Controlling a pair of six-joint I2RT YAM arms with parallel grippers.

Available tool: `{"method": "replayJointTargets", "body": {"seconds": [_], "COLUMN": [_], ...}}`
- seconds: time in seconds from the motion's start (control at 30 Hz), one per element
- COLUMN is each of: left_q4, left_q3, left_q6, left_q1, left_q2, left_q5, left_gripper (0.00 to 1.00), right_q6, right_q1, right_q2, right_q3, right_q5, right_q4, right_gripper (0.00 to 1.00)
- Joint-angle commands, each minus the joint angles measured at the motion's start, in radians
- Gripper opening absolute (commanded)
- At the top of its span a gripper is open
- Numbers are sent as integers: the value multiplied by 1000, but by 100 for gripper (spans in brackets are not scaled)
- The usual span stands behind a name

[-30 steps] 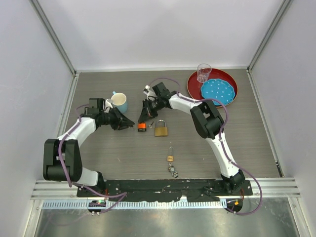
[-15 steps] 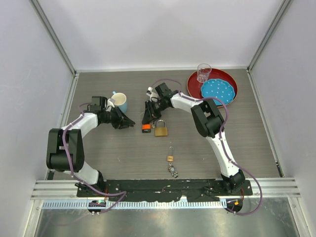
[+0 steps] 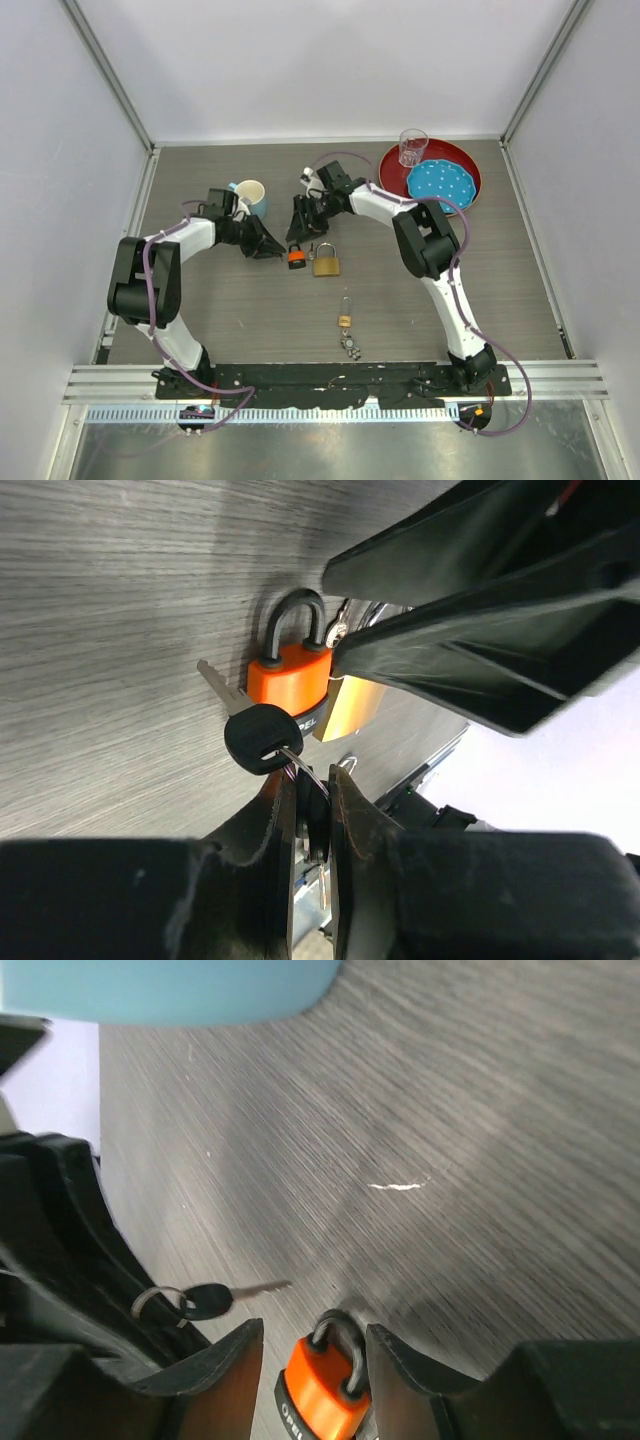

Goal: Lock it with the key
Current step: Place the lock at the center of the board, then place the key at the center of the board.

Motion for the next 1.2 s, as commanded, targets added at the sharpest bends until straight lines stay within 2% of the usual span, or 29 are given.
{"method": "replayJointTargets", "body": {"seconds": [0.0,0.07,0.17,0.2,0.3,0.43,0.63,0.93,1.17], "left_q4": [2,0,0,-3,-8,-11,-29,-26,-47], "left_q3": [46,40,35,37,32,37,37,0,-49], "left_q6": [12,14,19,23,26,23,17,-14,-24], "left_q1": [-17,-19,-23,-25,-26,-28,-28,-28,-51], "left_q2": [30,31,28,23,22,13,-36,-147,-271], "left_q5": [-24,-33,-39,-52,-61,-73,-101,-73,-58], "left_gripper": [2,5,20,30,44,56,66,67,68], "right_q6": [43,52,62,69,82,72,66,63,59], "right_q1": [-27,-32,-42,-47,-50,-53,-62,-67,-70], "right_q2": [-139,-163,-193,-202,-226,-260,-306,-375,-490], "right_q3": [0,-6,-23,-32,-50,-75,-115,-173,-344], "right_q5": [20,20,19,14,-1,-3,0,-1,19], "right_q4": [70,76,87,88,106,106,106,105,99], "right_gripper": [52,52,53,53,53,54,55,55,55]}}
